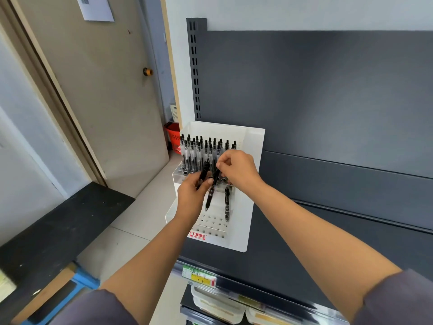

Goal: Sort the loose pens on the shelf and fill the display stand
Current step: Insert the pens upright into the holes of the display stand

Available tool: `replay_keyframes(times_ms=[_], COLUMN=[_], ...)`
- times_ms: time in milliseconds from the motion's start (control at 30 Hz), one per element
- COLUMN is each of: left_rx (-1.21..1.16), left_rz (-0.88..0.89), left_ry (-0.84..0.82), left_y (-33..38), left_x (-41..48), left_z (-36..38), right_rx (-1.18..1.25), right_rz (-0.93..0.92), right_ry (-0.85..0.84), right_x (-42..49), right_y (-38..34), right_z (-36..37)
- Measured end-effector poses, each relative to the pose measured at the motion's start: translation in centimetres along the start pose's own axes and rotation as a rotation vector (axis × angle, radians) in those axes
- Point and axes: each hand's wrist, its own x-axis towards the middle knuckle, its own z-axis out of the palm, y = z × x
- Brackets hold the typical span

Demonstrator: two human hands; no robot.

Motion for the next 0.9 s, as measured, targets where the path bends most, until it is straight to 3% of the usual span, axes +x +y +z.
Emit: replay_keyframes(times_ms=[200,433,767,900], left_rx=[-0.063,-0.078,-0.049,-0.053], left_rz=[-0.02,0.009,-0.044,-0.06], left_ry=[-0.131,-0.175,-0.224,-0.229], left_y=[-0.4,-1.3,-2.7,-2.8], left_x=[0.7,0.9,1.1,1.1], left_z=[-0.4,-0.3,-0.9,-1.1], right_rx=[-0.291,-0.329,-0.442,-0.574], right_rz=[-0.034,-0.007,-0.013,-0.069], right_ry=[-0.013,0.029,-0.06,-0.043], right_x=[-0.7,-1.5,-1.6,-1.6], right_y=[0.5,0.9,1.5,2.2], right_z=[-0.2,0.6,1.4,2.8])
